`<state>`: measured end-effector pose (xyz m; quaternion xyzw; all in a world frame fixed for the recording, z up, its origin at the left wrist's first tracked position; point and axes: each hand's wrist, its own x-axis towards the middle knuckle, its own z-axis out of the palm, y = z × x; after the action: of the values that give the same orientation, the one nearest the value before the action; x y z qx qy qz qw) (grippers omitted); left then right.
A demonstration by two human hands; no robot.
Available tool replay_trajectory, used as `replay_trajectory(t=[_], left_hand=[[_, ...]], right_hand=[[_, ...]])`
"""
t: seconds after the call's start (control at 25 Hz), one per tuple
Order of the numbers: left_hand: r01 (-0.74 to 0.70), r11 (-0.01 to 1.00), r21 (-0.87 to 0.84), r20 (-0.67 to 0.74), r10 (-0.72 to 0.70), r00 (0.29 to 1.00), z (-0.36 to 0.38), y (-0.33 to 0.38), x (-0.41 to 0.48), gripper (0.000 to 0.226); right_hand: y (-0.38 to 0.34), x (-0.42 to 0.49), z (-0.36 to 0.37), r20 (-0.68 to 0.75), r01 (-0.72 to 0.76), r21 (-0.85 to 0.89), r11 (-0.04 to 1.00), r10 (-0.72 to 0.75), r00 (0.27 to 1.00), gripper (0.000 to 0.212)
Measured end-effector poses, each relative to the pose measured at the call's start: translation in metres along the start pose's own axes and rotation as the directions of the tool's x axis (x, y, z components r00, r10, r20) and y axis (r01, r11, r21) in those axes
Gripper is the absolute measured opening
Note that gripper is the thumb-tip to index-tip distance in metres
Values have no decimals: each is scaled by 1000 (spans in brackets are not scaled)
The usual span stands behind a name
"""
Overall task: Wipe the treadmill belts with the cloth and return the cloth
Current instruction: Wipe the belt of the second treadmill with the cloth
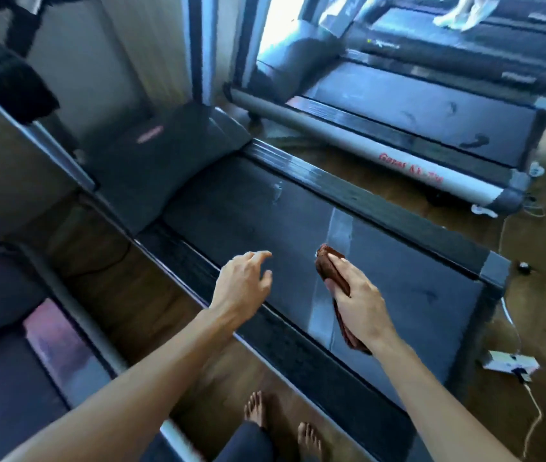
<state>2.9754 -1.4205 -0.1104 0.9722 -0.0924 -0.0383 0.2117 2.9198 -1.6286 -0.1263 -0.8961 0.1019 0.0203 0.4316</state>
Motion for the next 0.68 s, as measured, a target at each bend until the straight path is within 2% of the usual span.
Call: replay_trajectory(t=[0.2,0.32,0.48,0.68], left_hand=[[207,976,-73,-95,-213,972,-56,-74,-20,41],[255,961,-106,-142,-269,953,-81,-115,-17,41],[209,976,-66,-89,-214,973,-92,-174,19,41],[3,1000,4,100,-3,995,-68,-196,92,41]], right_hand=[[-83,27,59,168,152,-12,988,-148,975,49],[-120,44,96,214,206,-9,978,-200,956,49],[-152,71,146,175,152,20,988,-153,973,49],[-141,102,179,-11,-59,74,996,60,998,49]])
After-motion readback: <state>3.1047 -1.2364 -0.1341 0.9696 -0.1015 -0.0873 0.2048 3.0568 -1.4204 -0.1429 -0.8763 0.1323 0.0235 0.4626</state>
